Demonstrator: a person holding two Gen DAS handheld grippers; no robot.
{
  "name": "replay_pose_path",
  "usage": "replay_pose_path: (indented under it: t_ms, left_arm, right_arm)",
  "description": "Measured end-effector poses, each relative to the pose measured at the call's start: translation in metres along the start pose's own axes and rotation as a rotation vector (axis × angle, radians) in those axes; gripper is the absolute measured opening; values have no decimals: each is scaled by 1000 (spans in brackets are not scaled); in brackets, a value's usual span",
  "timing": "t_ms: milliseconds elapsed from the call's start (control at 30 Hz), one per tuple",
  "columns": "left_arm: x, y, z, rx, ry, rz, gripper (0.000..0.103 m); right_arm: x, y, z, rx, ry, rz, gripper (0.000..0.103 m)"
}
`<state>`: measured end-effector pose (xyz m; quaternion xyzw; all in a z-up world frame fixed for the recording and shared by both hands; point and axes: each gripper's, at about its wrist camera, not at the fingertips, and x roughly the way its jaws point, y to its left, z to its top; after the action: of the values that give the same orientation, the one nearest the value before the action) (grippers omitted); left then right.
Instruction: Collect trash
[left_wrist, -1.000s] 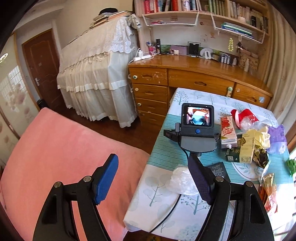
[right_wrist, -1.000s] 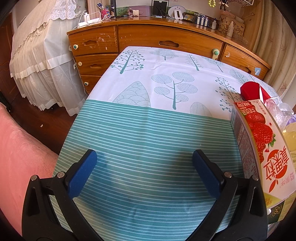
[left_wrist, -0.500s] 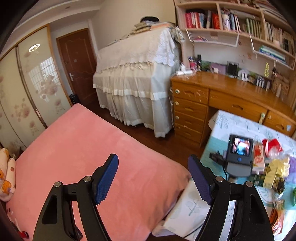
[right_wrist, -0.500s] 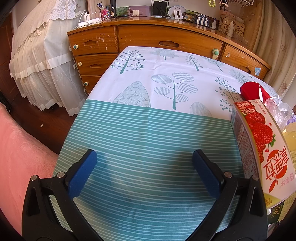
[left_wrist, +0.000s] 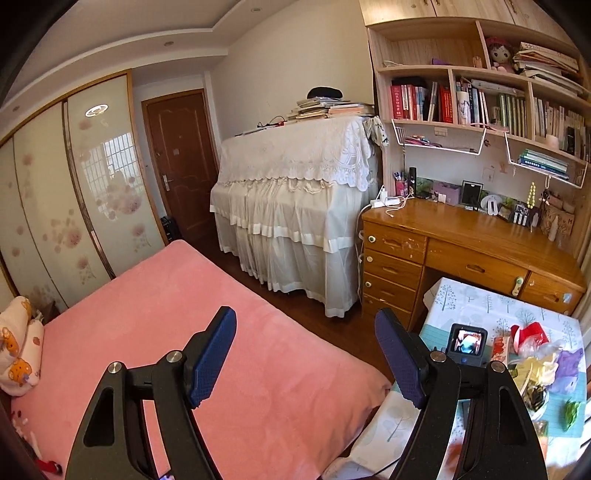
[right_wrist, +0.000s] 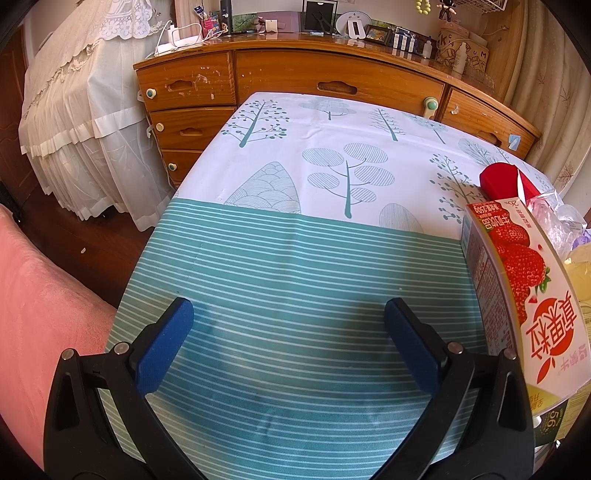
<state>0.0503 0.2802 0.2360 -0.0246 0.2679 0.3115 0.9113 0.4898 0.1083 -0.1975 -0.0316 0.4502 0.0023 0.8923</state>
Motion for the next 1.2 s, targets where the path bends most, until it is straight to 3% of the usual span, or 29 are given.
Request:
replay_pose_path:
  t_ms: [267, 467, 600, 733, 933, 1000, 1067, 1200]
  left_arm:
    - [-7, 37, -98, -35, 163, 28, 79]
    - [28, 45, -175, -95, 355, -10, 79]
    - [49, 51, -210, -104, 416, -50, 79]
    - [70, 63, -227, -66, 426, -76, 79]
    - [113, 79, -227, -5, 449, -152, 79]
    - [135, 81, -219, 7, 459, -191, 79]
    - [150, 80, -213, 29, 456, -227, 79]
    - [169, 60, -193, 70, 426, -296, 79]
  right_arm:
    - [0, 0, 0, 0, 0, 0, 102]
    - [0, 0, 0, 0, 0, 0, 102]
    - [0, 0, 0, 0, 0, 0, 102]
    - [0, 0, 0, 0, 0, 0, 102]
    - [1, -1, 3, 6, 27, -3, 102]
    - [-4, -2, 5, 26, 66, -3, 95]
    - [-24, -6, 5, 74, 57, 42, 75]
    - [-100, -15, -2, 123, -30, 125, 75]
